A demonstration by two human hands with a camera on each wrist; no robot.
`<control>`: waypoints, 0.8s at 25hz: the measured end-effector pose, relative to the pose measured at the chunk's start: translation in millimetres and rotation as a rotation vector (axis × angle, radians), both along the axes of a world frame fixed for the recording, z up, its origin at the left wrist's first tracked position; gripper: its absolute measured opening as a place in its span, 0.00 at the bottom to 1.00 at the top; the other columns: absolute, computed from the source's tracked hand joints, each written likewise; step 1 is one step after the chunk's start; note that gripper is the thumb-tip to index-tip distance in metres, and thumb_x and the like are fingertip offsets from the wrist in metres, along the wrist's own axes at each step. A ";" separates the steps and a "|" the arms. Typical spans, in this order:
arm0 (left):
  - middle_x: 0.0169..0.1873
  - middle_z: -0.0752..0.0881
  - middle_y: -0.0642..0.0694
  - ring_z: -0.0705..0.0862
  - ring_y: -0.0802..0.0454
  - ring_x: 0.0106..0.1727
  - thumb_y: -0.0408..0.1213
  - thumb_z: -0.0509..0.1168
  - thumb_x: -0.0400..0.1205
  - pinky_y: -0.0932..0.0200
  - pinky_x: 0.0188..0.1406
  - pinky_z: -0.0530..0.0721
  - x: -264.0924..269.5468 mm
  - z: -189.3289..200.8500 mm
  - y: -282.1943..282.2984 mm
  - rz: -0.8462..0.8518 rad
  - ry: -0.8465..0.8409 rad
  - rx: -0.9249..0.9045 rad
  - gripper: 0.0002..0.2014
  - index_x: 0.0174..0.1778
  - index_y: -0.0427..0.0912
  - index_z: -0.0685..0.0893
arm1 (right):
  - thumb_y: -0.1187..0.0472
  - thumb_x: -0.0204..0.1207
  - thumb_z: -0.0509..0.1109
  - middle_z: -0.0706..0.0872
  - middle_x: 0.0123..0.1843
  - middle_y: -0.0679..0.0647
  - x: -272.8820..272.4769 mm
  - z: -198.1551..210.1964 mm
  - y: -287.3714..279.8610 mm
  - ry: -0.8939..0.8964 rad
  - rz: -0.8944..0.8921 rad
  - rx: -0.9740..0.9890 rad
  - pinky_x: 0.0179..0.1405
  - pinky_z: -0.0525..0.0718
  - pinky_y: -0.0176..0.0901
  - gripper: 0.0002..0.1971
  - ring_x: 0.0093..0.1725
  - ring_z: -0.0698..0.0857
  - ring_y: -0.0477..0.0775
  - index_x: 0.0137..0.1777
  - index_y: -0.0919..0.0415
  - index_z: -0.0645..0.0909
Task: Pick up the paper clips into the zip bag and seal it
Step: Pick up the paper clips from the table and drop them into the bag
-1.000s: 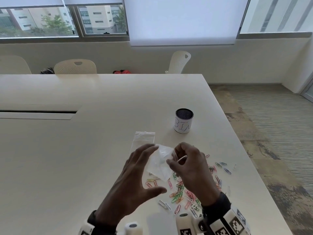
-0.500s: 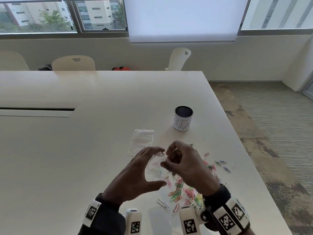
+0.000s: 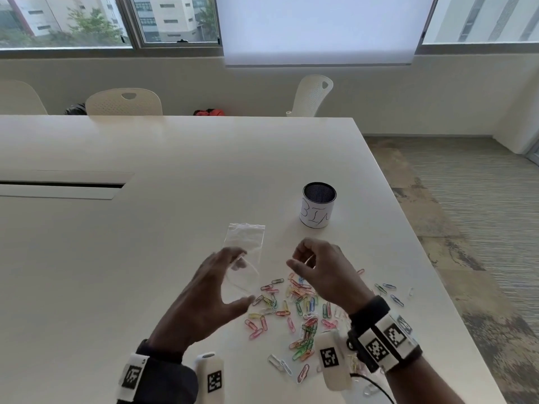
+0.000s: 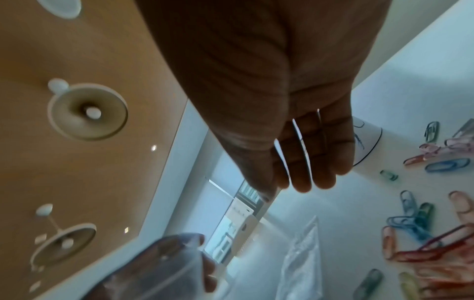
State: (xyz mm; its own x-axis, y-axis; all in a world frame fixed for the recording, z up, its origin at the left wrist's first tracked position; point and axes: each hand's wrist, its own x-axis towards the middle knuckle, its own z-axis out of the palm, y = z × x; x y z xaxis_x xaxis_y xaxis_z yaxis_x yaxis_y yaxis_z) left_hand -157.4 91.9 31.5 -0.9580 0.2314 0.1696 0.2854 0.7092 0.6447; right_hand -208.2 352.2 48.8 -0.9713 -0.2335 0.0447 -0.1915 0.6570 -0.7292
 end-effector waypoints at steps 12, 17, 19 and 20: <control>0.63 0.81 0.71 0.79 0.69 0.71 0.51 0.81 0.75 0.68 0.65 0.75 9.3 -17.0 -22.0 0.113 -0.070 -0.055 0.36 0.75 0.66 0.70 | 0.45 0.78 0.79 0.83 0.66 0.46 -15.0 -54.8 -33.2 0.061 0.602 0.421 0.59 0.81 0.42 0.16 0.62 0.79 0.47 0.63 0.46 0.86; 0.63 0.80 0.72 0.78 0.72 0.70 0.51 0.81 0.76 0.71 0.64 0.73 13.7 -24.0 -13.9 0.118 -0.100 -0.041 0.36 0.75 0.67 0.69 | 0.45 0.80 0.76 0.82 0.71 0.48 -15.0 -48.8 -19.6 0.046 0.603 0.451 0.65 0.87 0.47 0.22 0.67 0.82 0.48 0.73 0.46 0.82; 0.63 0.80 0.72 0.77 0.73 0.70 0.51 0.81 0.76 0.74 0.62 0.72 12.8 -24.6 -11.4 0.116 -0.105 -0.034 0.35 0.75 0.67 0.69 | 0.43 0.78 0.76 0.79 0.76 0.47 -10.8 -45.7 -18.5 0.041 0.630 0.538 0.68 0.85 0.47 0.29 0.71 0.79 0.50 0.78 0.43 0.78; 0.63 0.80 0.72 0.77 0.75 0.70 0.51 0.81 0.76 0.75 0.61 0.72 12.1 -24.9 -9.9 0.115 -0.108 -0.031 0.35 0.75 0.68 0.69 | 0.45 0.79 0.76 0.79 0.77 0.48 -7.1 -46.1 -18.6 0.051 0.640 0.556 0.69 0.84 0.47 0.27 0.71 0.78 0.50 0.78 0.44 0.78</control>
